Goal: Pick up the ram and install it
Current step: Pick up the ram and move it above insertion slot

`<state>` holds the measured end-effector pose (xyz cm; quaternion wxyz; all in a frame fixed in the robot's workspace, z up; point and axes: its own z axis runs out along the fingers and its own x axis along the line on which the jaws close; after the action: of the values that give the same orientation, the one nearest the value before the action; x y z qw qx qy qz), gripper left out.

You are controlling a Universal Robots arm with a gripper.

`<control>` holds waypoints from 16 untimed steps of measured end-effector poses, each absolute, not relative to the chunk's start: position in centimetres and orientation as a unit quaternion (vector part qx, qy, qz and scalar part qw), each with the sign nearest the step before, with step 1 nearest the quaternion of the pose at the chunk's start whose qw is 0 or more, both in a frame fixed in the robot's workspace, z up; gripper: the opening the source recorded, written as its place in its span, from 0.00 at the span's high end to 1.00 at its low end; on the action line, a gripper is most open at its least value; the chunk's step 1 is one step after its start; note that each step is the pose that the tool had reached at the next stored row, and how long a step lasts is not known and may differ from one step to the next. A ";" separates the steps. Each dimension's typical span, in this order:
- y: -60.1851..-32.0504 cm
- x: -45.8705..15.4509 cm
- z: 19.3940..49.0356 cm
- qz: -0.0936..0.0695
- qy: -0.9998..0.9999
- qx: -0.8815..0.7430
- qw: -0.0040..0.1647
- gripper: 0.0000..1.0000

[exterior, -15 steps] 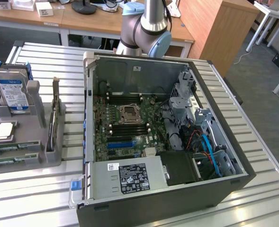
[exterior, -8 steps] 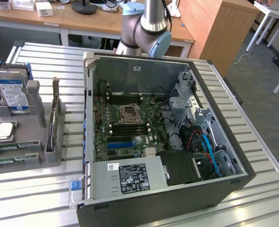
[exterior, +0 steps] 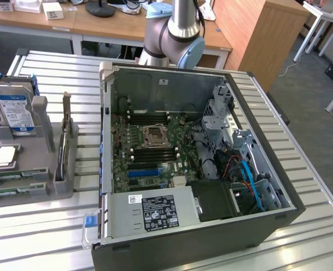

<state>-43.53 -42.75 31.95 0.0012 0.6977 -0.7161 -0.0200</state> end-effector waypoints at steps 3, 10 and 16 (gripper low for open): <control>-42.8 -43.5 32.0 -0.020 -0.716 0.698 0.001 0.70; -42.9 -43.5 31.9 -0.020 -0.716 0.698 0.001 0.70; -43.5 -43.5 31.9 -0.020 -0.716 0.698 0.001 0.70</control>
<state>-43.53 -43.53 31.95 0.0011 0.6978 -0.7161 -0.0199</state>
